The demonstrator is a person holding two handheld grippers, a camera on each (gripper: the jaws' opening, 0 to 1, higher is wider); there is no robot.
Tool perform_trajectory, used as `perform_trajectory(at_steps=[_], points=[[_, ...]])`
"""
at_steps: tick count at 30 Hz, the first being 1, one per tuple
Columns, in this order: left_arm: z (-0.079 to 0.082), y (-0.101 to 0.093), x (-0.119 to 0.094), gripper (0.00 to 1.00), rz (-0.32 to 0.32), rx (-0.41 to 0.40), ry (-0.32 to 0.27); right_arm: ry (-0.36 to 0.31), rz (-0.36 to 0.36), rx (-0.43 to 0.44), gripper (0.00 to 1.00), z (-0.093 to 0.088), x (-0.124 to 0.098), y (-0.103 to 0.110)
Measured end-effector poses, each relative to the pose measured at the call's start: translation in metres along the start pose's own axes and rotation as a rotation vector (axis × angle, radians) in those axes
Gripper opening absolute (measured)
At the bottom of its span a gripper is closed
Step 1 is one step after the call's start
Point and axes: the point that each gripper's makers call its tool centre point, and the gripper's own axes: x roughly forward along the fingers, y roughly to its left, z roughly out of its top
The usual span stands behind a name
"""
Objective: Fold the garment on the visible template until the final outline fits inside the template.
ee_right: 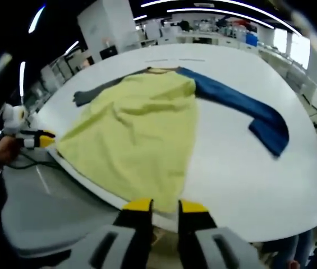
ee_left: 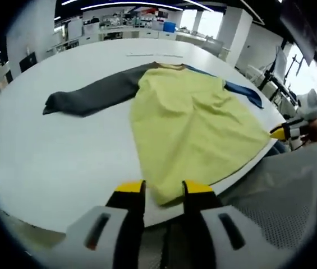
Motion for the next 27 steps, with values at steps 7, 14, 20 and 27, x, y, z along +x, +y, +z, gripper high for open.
perform_trajectory(at_steps=[7,14,20,27], points=[[-0.016,0.002,0.011,0.17,0.025,0.01,0.058,0.022,-0.038,0.013,0.11,-0.006,0.007,-0.007],[-0.02,0.002,0.021,0.16,0.04,0.059,0.099,0.031,-0.055,0.052,0.1,-0.01,0.012,-0.01],[-0.021,0.002,0.021,0.11,0.028,0.071,0.107,0.046,-0.065,0.055,0.09,-0.015,0.013,-0.01],[-0.022,-0.004,0.019,0.01,0.015,0.076,0.113,0.045,-0.049,0.103,0.0,-0.015,0.016,-0.015]])
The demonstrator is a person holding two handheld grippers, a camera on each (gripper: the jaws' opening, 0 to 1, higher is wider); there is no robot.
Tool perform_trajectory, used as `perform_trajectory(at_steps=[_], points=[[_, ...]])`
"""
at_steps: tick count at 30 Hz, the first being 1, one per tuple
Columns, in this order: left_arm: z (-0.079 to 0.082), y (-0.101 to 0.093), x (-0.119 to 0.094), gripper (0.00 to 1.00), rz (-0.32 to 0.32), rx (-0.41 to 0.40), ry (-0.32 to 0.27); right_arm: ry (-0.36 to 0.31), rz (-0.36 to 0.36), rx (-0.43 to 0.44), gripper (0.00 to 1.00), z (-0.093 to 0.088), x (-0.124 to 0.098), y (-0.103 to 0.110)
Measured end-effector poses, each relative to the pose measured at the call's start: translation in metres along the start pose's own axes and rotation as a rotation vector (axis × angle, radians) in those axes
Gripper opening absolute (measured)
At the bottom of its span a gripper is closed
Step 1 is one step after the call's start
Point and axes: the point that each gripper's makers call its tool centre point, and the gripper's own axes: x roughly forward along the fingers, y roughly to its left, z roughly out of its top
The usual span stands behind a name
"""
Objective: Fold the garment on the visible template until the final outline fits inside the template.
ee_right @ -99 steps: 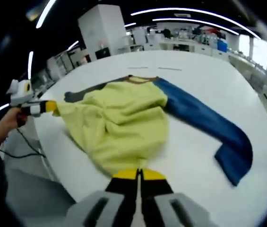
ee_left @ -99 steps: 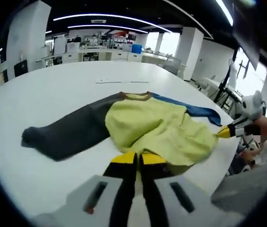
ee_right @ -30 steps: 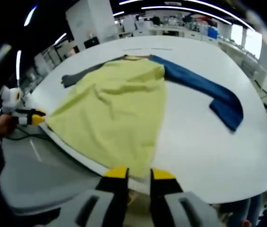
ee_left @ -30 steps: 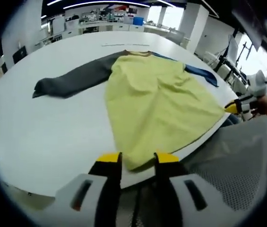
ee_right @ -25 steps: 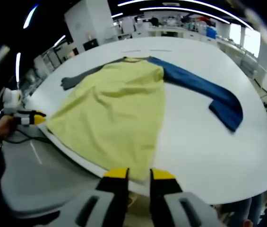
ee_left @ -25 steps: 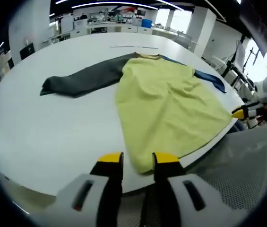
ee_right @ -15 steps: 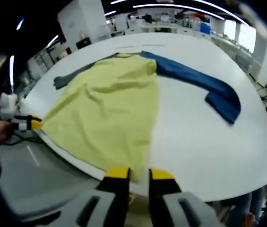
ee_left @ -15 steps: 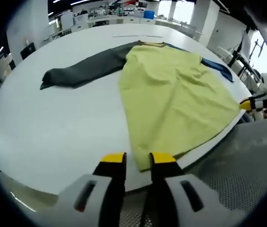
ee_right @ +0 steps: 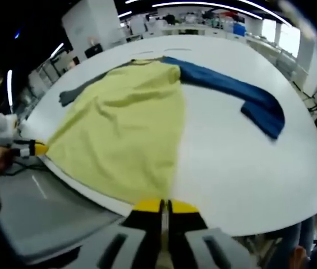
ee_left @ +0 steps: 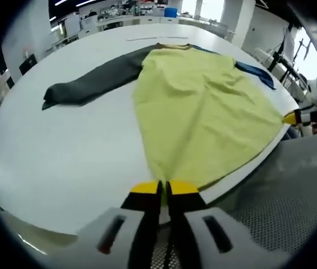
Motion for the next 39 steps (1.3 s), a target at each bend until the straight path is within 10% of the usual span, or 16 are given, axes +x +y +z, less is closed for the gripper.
perform_trajectory(at_steps=[30,39], points=[[-0.015,-0.014,-0.008,0.01,-0.038,0.016,0.072,0.065,0.0,-0.03,0.0,-0.019,-0.013,-0.001],[0.014,-0.013,-0.015,0.3,-0.052,0.03,-0.082,-0.031,-0.027,0.01,0.18,0.004,-0.02,-0.013]])
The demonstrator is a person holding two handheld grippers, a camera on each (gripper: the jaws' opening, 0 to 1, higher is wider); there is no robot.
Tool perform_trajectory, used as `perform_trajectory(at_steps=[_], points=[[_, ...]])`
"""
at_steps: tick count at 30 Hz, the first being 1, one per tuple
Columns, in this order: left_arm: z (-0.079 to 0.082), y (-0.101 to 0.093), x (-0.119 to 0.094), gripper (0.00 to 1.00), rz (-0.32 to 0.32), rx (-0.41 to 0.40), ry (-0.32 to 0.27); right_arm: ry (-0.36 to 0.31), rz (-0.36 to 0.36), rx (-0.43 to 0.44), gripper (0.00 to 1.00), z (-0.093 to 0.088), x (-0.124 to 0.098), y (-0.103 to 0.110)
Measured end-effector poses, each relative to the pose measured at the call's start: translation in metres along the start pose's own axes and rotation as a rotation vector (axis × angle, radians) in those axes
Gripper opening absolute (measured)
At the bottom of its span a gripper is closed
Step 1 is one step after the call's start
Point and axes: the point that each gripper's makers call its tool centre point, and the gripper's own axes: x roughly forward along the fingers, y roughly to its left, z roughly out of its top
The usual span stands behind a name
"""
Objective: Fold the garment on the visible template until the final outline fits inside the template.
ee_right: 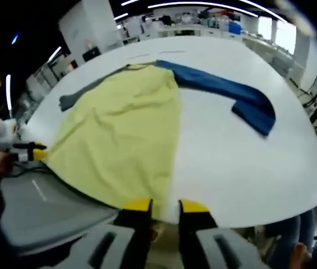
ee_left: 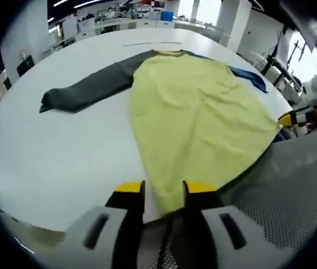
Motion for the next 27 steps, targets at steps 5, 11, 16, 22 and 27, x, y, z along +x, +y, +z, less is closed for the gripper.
perform_trajectory(at_steps=[5,11,16,22,27], points=[[0.02,-0.004,-0.003,0.48,-0.011,0.005,-0.082,-0.058,-0.004,0.009,0.35,0.016,-0.001,-0.007],[0.033,-0.003,-0.004,0.64,-0.028,-0.004,-0.138,-0.137,-0.015,0.028,0.47,0.038,-0.001,-0.017],[0.038,-0.001,-0.005,0.73,-0.024,0.007,-0.157,-0.205,-0.029,0.048,0.47,0.06,0.002,-0.03],[0.043,0.002,-0.005,0.81,-0.027,0.005,-0.177,-0.293,-0.056,0.049,0.47,0.096,0.004,-0.05],[0.047,0.002,-0.006,0.84,-0.026,0.008,-0.188,-0.336,-0.083,0.083,0.45,0.117,0.01,-0.071]])
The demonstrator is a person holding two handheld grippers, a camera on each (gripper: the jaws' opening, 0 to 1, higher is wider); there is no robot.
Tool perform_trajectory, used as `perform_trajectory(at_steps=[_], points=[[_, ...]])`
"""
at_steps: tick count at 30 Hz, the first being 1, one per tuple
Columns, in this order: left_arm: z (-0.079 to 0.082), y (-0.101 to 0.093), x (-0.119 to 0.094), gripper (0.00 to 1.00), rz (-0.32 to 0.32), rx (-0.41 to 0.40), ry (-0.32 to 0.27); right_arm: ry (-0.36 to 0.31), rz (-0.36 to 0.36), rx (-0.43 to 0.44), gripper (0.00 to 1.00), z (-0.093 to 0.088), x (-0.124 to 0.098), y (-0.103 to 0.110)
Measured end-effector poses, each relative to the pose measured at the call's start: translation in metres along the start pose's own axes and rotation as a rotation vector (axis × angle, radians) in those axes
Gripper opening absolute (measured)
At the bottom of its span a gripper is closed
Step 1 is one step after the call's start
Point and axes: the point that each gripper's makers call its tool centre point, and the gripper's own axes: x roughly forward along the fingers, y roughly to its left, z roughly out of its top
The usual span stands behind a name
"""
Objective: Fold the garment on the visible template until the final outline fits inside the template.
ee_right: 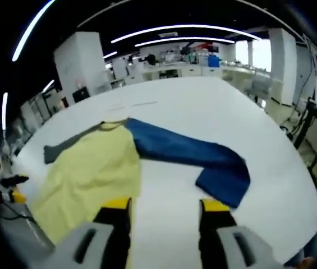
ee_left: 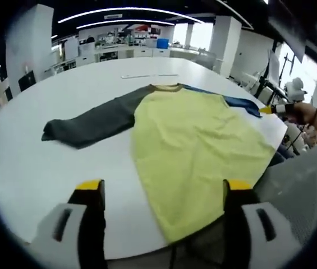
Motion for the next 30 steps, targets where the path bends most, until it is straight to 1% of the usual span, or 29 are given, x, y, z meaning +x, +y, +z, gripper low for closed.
perform_trajectory(at_steps=[2,3,4,5,6,8,9,11,14,15,16,17,18,20,22,25,27,28,29,30], points=[[0.0,0.002,0.0,0.85,0.0,-0.001,0.0,-0.012,-0.019,0.035,0.44,0.005,0.005,-0.009],[0.0,0.003,0.0,0.84,0.003,-0.001,0.001,-0.012,-0.047,0.042,0.43,0.007,0.007,-0.016],[0.0,0.003,0.0,0.84,0.004,0.001,0.002,-0.008,-0.055,0.037,0.42,0.006,0.007,-0.017],[0.001,0.003,-0.001,0.84,0.007,0.003,0.002,0.001,-0.088,0.025,0.41,0.006,0.008,-0.024],[0.001,0.003,-0.001,0.84,0.008,0.005,0.002,0.005,-0.109,0.033,0.4,0.006,0.01,-0.029],[0.0,0.006,-0.001,0.83,0.011,0.011,0.001,0.008,-0.15,0.073,0.38,0.004,0.012,-0.039],[0.0,0.006,-0.001,0.83,0.014,0.01,0.005,0.021,-0.181,0.078,0.36,0.002,0.011,-0.043],[-0.002,0.007,-0.001,0.82,0.015,0.01,0.009,0.02,-0.216,0.084,0.33,0.002,0.017,-0.057],[-0.005,0.01,0.001,0.81,0.018,0.017,0.016,0.024,-0.263,0.13,0.29,0.0,0.02,-0.067],[-0.003,0.008,0.0,0.81,0.019,0.022,0.02,0.024,-0.278,0.152,0.28,0.0,0.022,-0.07],[-0.002,0.005,0.0,0.8,0.019,0.027,0.022,0.026,-0.288,0.165,0.28,-0.001,0.023,-0.072],[-0.004,0.007,0.001,0.8,0.02,0.027,0.024,0.031,-0.295,0.173,0.28,-0.002,0.025,-0.073],[-0.005,0.01,0.002,0.79,0.02,0.027,0.027,0.044,-0.317,0.179,0.28,-0.004,0.025,-0.074],[-0.004,0.009,0.002,0.78,0.019,0.025,0.024,0.048,-0.352,0.189,0.27,-0.006,0.025,-0.075],[-0.005,0.011,0.003,0.77,0.023,0.021,0.025,0.049,-0.367,0.205,0.27,-0.006,0.029,-0.077],[-0.005,0.013,0.003,0.76,0.033,0.026,0.032,0.091,-0.398,0.218,0.27,-0.014,0.033,-0.075],[-0.006,0.016,0.003,0.75,0.037,0.024,0.034,0.11,-0.417,0.232,0.26,-0.021,0.035,-0.078],[-0.007,0.017,0.002,0.74,0.038,0.021,0.032,0.08,-0.439,0.219,0.25,-0.016,0.036,-0.084],[-0.006,0.019,0.002,0.74,0.041,0.015,0.028,0.074,-0.44,0.241,0.25,-0.016,0.038,-0.086],[-0.006,0.02,0.002,0.74,0.042,0.013,0.026,0.077,-0.438,0.236,0.25,-0.017,0.035,-0.084]])
